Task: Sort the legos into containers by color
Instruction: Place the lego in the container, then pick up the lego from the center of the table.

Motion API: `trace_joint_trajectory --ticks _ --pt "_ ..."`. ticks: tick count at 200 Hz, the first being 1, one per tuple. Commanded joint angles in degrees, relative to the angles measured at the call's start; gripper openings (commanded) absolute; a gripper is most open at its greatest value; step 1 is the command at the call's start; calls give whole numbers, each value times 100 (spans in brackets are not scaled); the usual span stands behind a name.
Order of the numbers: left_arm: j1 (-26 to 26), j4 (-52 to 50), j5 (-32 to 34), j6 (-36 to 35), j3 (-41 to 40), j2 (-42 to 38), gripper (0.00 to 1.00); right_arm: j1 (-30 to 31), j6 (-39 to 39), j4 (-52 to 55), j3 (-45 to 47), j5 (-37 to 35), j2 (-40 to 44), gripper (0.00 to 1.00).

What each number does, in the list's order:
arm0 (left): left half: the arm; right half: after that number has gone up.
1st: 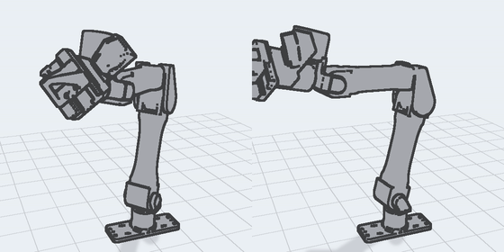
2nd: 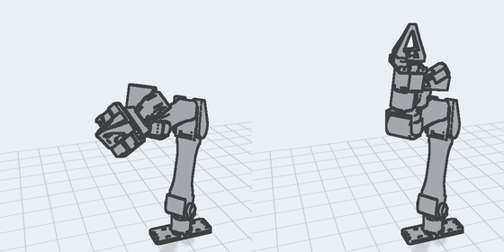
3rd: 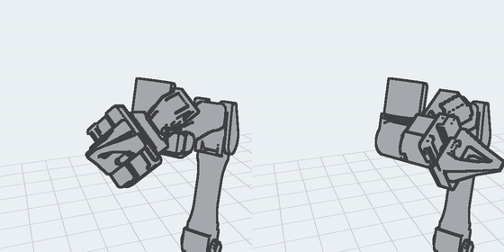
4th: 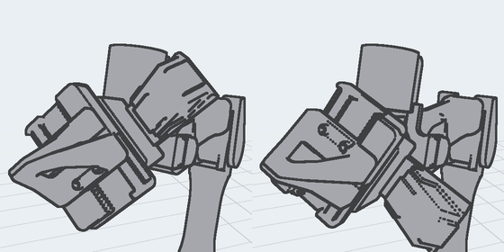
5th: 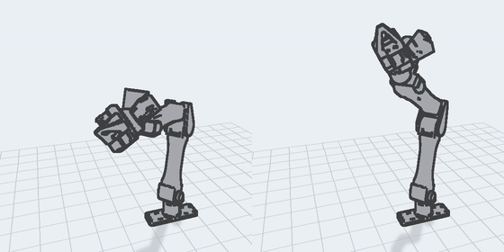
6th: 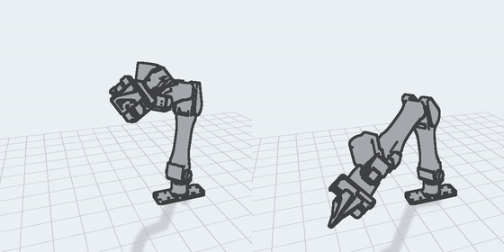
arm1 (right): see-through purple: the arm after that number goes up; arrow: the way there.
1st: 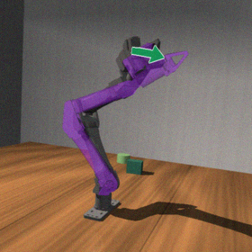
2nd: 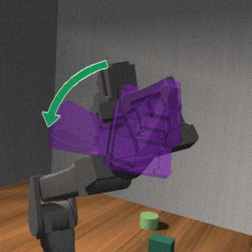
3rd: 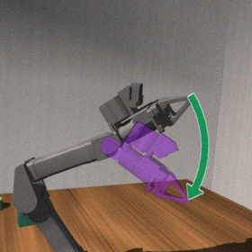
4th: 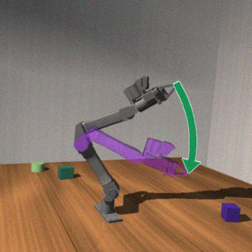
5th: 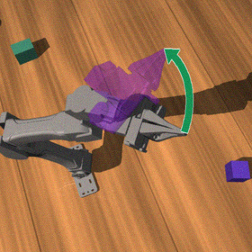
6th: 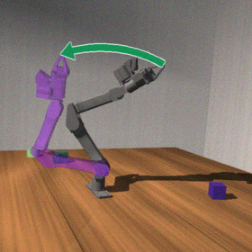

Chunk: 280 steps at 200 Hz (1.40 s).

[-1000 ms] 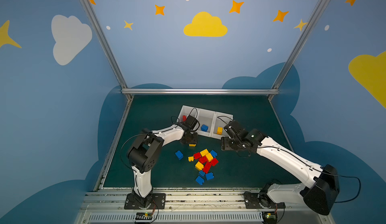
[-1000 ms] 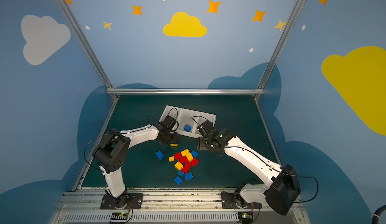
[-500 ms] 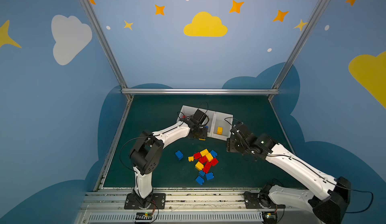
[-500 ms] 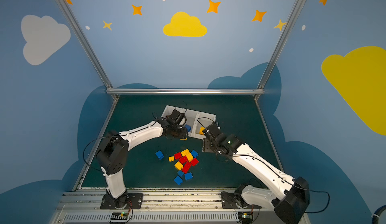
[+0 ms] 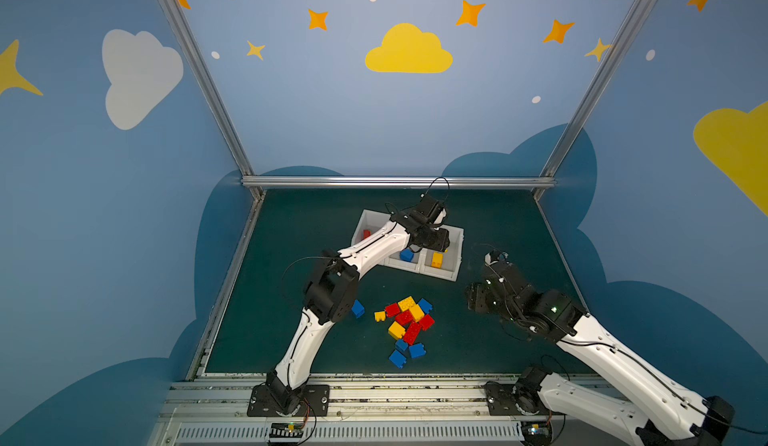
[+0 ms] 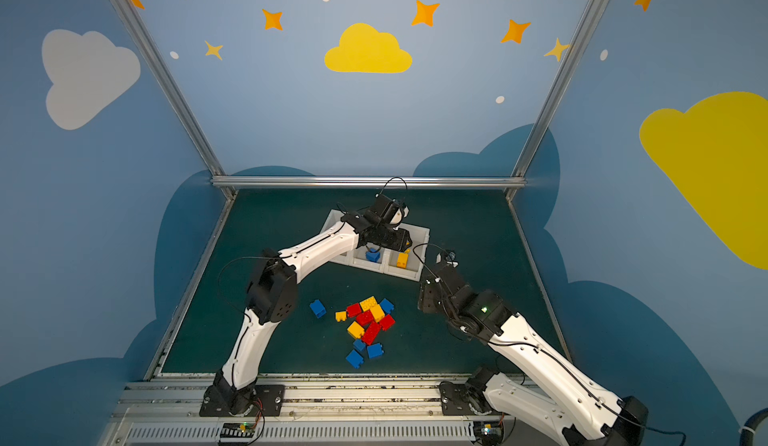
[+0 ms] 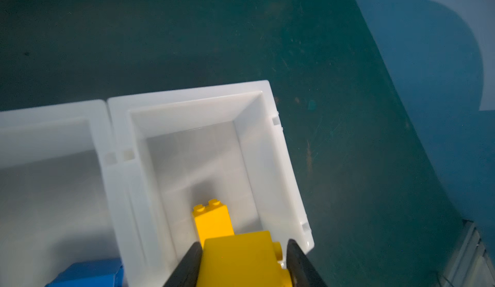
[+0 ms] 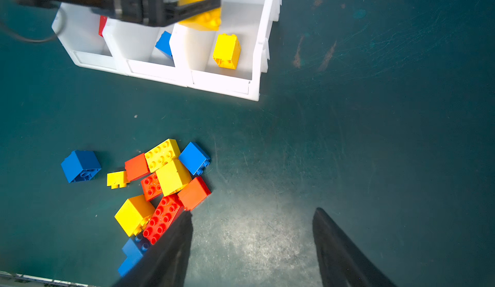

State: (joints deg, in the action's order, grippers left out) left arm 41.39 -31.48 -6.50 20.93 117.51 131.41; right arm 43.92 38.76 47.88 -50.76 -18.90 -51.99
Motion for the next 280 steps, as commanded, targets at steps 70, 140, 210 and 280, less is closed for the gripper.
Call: trace_joint_trajectory --ticks 70,140,210,280 --pt "36 -554 -62 -147 718 268 72 -27 -52 231 -21 -29 -21 74" --pt "-37 -292 -9 -188 232 -178 74 -31 -253 168 -168 179 -350 74" --pt "-547 829 99 64 -2390 -2202 76 -20 -365 -94 -109 1022 -939 73" --pt "-1331 1428 619 616 -5849 -4984 79 233 -381 -501 -406 1771 -2257 69"
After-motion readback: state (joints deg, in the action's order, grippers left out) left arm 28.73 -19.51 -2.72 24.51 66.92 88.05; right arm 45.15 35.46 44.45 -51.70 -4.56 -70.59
